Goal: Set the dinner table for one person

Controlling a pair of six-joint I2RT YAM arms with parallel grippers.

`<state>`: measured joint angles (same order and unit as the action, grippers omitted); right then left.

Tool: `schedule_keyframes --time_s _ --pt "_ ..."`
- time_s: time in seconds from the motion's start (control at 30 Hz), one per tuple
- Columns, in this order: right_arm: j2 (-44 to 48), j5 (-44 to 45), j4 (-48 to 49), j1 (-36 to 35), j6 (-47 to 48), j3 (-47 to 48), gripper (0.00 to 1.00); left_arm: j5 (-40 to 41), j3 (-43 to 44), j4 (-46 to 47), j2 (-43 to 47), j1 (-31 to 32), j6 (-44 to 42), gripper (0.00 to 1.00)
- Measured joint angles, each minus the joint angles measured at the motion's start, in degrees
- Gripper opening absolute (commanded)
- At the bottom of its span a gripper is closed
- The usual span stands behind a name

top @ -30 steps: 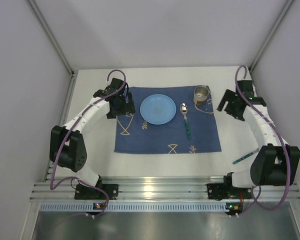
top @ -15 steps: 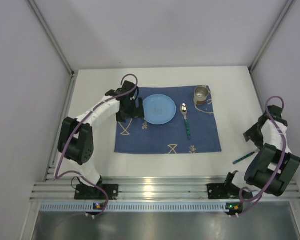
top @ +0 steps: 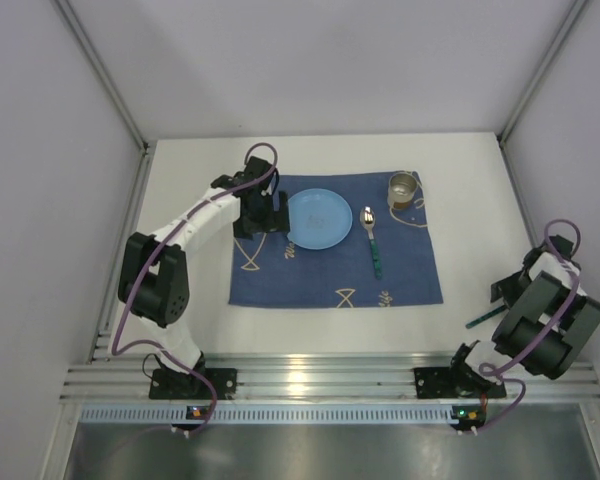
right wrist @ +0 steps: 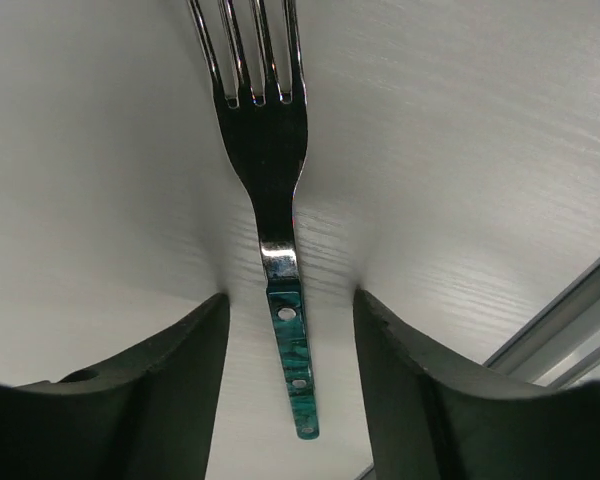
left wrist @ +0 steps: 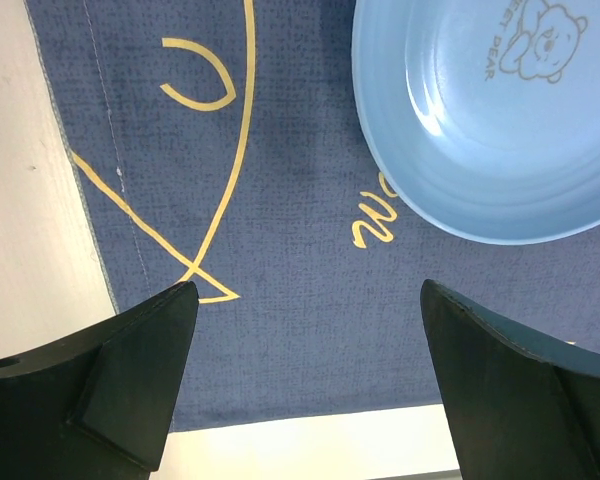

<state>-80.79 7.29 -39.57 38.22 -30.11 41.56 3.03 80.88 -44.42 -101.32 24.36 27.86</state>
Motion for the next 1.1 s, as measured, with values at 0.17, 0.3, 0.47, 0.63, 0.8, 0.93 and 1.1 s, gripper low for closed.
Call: schedule_keyframes --time_s 0.17,0.3,0.47,0.63,0.8,0.93,1.1 --pt "-2.01 -1.55 -0.35 1.16 -0.94 1.60 0.13 0.85 0.00 -0.24 0.00 0.00 -0.37 0.98" --pt "-3.15 -2.34 -0.87 1.44 -1.03 2.62 0.00 1.18 0.00 -0.22 0.00 0.00 -0.37 0.98" --pt "-2.71 -2.45 -0.39 -1.33 -1.88 2.97 0.00 1.03 0.17 -0.28 0.00 0.15 -0.63 0.96" --pt "-2.69 -4.17 -2.99 -15.47 -5.05 14.05 0.00 1.16 6.38 -0.98 -0.33 4.15 -4.74 0.98" --pt "-2.73 -6.80 -3.19 -28.30 -7.23 34.77 0.00 -0.55 18.82 0.17 -2.08 13.90 -10.27 0.98" --pt "-3.08 -9.22 -3.87 -35.60 -8.17 44.76 0.00 -7.78 26.25 2.82 -4.33 18.64 -11.13 0.96" --pt "-5.77 -12.11 -6.19 -42.62 -9.14 50.07 0.00 -16.48 29.73 5.86 -7.74 19.21 -10.03 0.93"
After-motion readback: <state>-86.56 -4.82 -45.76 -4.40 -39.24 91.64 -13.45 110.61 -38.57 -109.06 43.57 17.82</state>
